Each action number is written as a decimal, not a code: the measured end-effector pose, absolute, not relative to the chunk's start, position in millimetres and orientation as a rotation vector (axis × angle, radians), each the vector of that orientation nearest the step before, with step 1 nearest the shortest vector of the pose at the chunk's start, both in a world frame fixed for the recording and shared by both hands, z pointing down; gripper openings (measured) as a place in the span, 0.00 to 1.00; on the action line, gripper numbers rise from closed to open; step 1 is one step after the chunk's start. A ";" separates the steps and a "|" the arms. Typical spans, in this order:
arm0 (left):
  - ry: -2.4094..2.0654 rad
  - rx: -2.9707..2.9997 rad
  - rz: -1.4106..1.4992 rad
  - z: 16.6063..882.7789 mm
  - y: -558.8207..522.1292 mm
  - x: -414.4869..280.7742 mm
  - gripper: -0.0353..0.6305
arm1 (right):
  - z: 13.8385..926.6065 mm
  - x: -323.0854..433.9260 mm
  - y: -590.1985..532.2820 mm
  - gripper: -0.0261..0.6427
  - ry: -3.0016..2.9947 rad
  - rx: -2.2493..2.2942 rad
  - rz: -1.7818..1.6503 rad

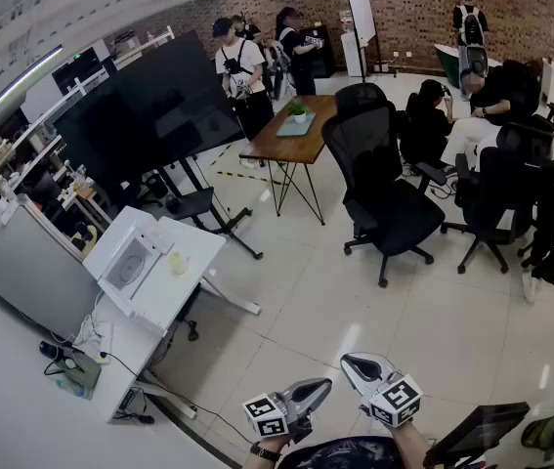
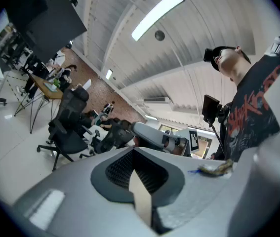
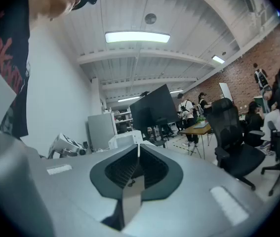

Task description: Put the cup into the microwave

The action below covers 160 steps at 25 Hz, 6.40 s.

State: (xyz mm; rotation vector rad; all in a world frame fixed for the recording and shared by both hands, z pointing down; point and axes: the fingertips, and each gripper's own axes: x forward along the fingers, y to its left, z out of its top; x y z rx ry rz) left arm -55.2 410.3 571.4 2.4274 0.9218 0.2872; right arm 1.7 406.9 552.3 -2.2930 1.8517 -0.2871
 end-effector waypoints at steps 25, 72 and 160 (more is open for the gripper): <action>1.229 2.542 0.386 584.3 510.2 25.6 0.05 | 565.4 67.3 482.0 0.04 1.654 -2.440 -0.400; 0.329 2.731 0.298 599.7 167.6 124.5 0.05 | 578.3 172.7 173.2 0.04 1.995 -2.089 -0.464; -1.172 2.477 -0.023 571.3 -478.1 -67.4 0.05 | 736.0 16.2 -588.9 0.68 3.387 -1.281 -0.381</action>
